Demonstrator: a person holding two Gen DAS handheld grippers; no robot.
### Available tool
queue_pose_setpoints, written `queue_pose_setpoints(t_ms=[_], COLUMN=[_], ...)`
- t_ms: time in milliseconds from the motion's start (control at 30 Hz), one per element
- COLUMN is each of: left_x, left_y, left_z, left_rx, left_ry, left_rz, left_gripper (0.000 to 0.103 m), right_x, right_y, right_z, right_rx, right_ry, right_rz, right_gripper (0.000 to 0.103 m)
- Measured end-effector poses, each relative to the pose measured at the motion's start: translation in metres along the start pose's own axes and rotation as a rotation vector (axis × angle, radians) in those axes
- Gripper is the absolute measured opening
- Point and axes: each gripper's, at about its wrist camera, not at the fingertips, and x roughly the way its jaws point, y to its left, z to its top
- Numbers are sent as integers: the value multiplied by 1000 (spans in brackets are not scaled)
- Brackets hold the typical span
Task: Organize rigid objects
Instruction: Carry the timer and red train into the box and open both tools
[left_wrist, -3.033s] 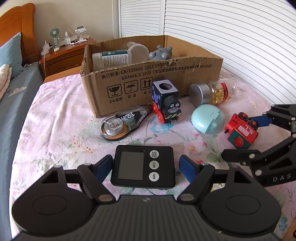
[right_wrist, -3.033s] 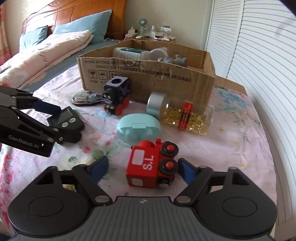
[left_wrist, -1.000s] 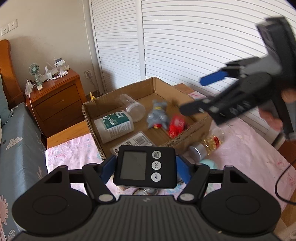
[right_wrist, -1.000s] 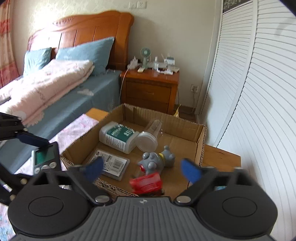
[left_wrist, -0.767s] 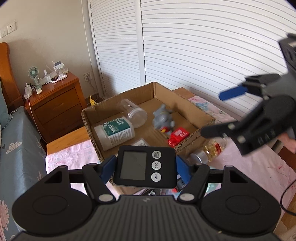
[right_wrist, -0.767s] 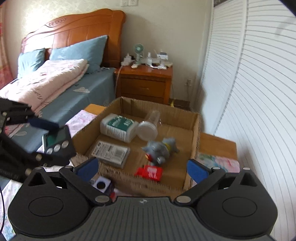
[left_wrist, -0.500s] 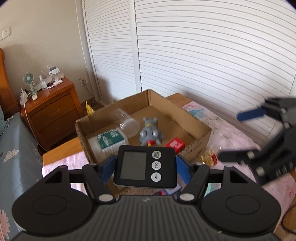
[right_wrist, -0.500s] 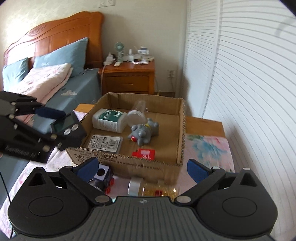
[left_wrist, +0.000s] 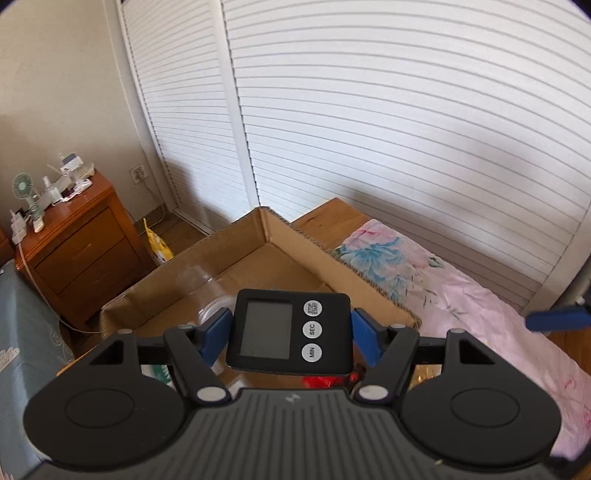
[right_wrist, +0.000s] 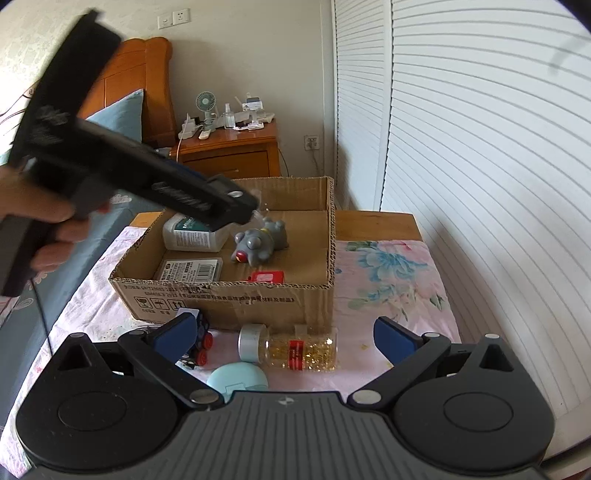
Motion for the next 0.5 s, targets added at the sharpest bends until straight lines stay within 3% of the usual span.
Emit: queue_pose_setpoints(t_ms=[333,367,433,500], left_x=[42,44,47,46], left_y=[-16,-16,-16,-16], left_z=[23,24,26,25], left_rx=[7,0,-18,-19], left_ry=[36,38,42,28], left_rz=[-31,-28,-19,-7], left_gripper=[70,73,95,98], right_x=[3,4,4,2], right_y=[-13,-13,-14,-15], right_z=[-5,-6,-7,-8], right_rx=[23,25,26,24], right_ry=[15,17,19,19], right_rz=[-12,-14,-16,-16], right_gripper=[103,103,103,103])
